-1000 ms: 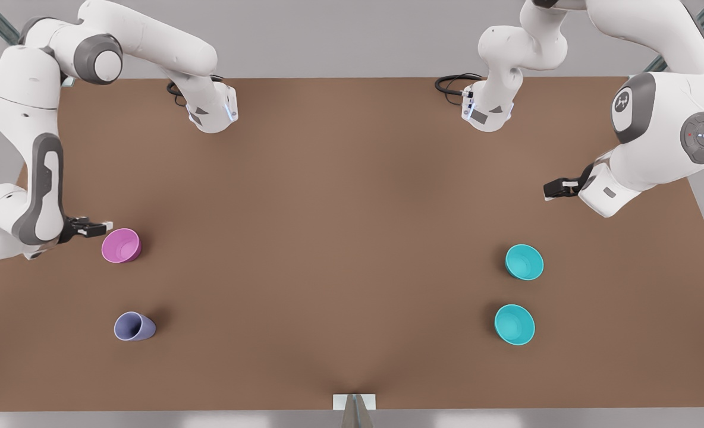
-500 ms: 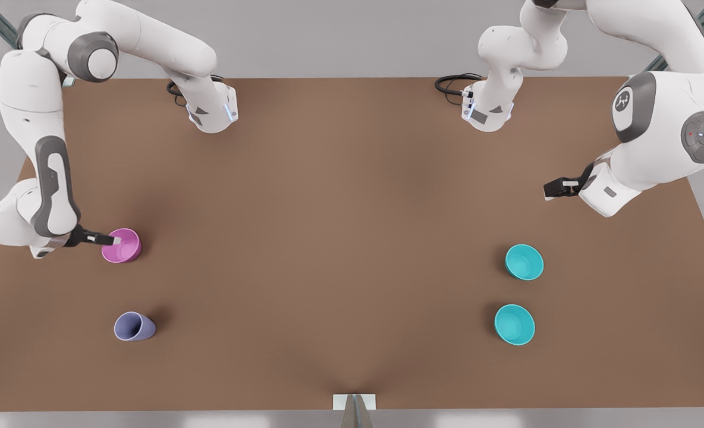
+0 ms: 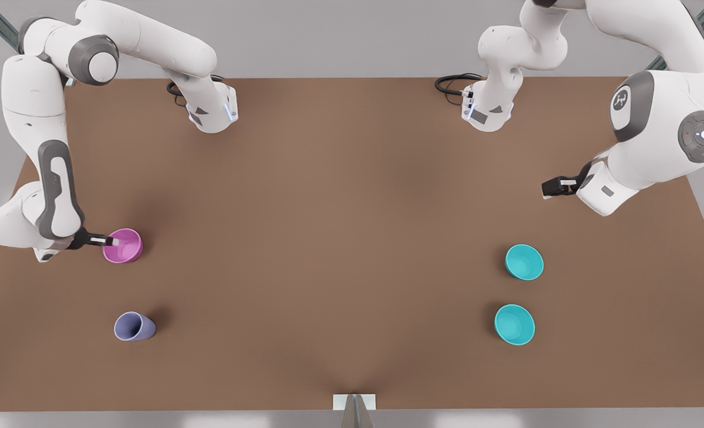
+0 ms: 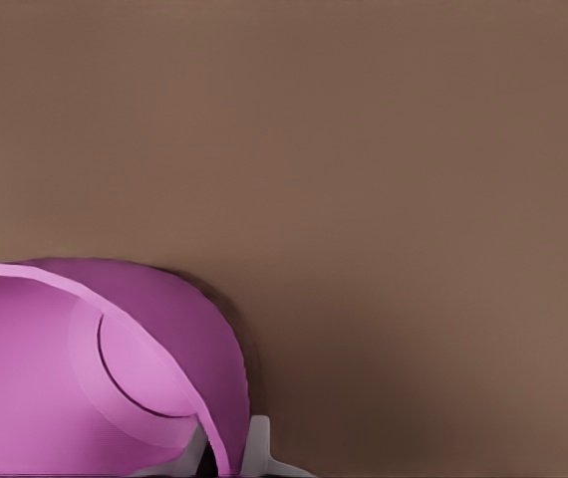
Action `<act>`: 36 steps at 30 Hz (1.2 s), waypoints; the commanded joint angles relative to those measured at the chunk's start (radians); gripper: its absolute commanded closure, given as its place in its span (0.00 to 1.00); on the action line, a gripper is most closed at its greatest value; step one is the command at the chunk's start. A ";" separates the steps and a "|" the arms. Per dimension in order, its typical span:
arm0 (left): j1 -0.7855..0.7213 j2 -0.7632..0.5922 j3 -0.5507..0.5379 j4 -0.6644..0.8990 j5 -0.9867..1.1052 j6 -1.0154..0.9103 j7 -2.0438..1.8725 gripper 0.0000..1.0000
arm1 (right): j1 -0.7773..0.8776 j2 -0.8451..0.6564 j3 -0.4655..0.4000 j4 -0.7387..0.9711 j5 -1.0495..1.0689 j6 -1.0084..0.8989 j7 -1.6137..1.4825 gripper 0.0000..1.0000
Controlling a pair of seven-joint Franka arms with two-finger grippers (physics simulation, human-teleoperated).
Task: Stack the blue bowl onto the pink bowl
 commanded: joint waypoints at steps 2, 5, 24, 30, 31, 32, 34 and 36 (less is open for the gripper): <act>0.000 -0.004 0.000 0.000 0.001 -0.009 -0.006 0.00 | -0.003 -0.004 0.009 0.018 -0.016 -0.054 -0.091 0.79; 0.000 -0.009 0.000 0.000 0.001 -0.014 -0.006 0.00 | 0.001 -0.039 0.053 0.033 0.030 -0.136 -0.087 0.79; 0.000 -0.009 -0.001 0.010 -0.001 -0.013 -0.006 0.00 | 0.790 0.318 0.293 0.622 0.199 0.146 1.416 0.79; 0.000 -0.011 -0.016 0.013 -0.006 -0.020 -0.010 0.00 | 0.899 0.428 0.227 0.736 0.191 0.179 1.448 0.79; 0.000 -0.009 -0.018 0.014 -0.007 -0.019 -0.008 0.00 | 0.901 0.438 0.227 0.745 0.176 0.179 1.448 0.79; 0.000 -0.009 -0.018 0.014 -0.006 -0.017 -0.008 0.00 | 0.915 0.450 0.224 0.748 0.175 0.181 1.448 0.79; 0.001 -0.003 -0.018 0.014 -0.006 -0.014 -0.008 0.00 | 0.942 0.473 0.184 0.773 0.176 0.181 1.451 0.79; 0.000 -0.001 -0.018 0.013 -0.007 -0.016 -0.006 0.00 | 0.942 0.477 0.182 0.774 0.176 0.181 1.448 0.79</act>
